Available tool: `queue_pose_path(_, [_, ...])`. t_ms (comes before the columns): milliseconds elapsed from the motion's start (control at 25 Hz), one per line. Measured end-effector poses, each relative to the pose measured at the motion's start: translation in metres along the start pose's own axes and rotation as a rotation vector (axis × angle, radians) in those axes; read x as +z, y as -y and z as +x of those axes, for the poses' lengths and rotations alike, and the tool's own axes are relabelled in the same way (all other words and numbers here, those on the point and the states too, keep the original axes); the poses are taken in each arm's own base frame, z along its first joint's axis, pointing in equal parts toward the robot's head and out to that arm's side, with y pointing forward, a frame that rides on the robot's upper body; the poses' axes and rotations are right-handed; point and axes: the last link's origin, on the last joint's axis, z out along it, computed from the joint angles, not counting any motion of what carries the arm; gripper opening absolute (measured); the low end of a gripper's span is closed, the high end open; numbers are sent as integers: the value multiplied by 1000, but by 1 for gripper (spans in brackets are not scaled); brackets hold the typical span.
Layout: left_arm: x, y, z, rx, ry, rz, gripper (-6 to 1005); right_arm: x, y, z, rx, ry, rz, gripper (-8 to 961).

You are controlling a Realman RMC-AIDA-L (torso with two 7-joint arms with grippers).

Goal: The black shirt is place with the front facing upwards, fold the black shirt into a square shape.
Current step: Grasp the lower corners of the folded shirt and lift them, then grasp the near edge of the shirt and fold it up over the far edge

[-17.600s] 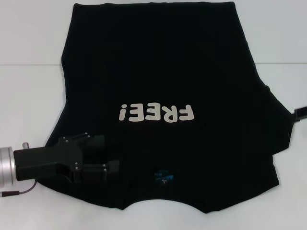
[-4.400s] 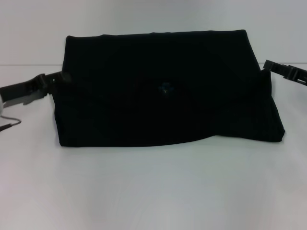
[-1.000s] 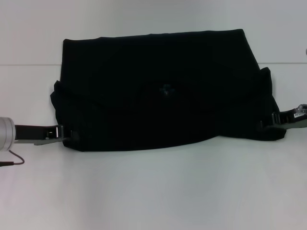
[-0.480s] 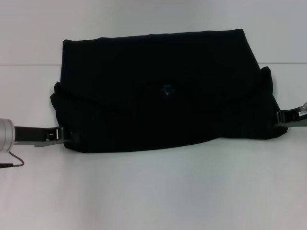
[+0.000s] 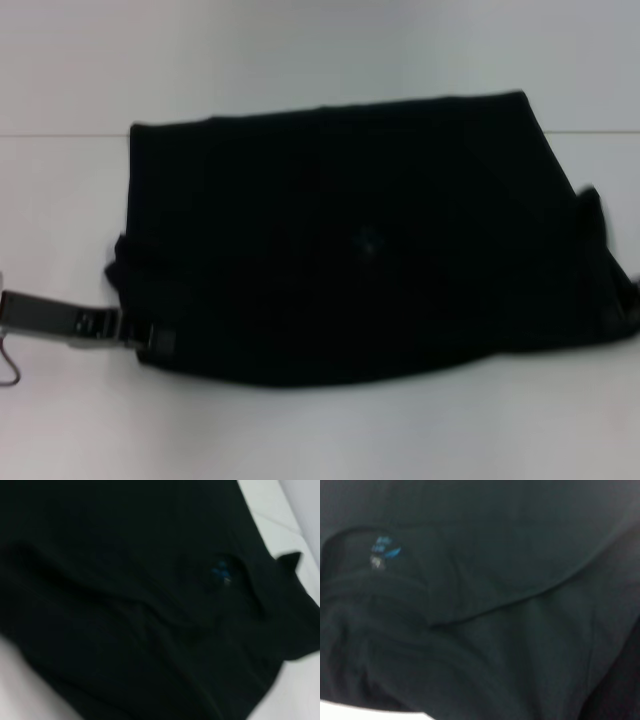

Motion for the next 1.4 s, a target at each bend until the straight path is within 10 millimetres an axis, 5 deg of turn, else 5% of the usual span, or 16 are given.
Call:
queue_pose_path(360, [-15,-28,-40,79,294,-192,57,0,-3,65,-114,-291,-125,50])
queue_pose_path(520, [-18,-26,-44,70,296,-188,60,5,-2,73,-122,-299,-133,50])
queue_pose_path(1040, [-40,-3,24,-44,-175,-41,70,-20,2,2,75,207,-233,51])
queue_pose_path(1400, [-37,23,48,-135,-456,82,77,-5,19,-34,228,488,-176,52])
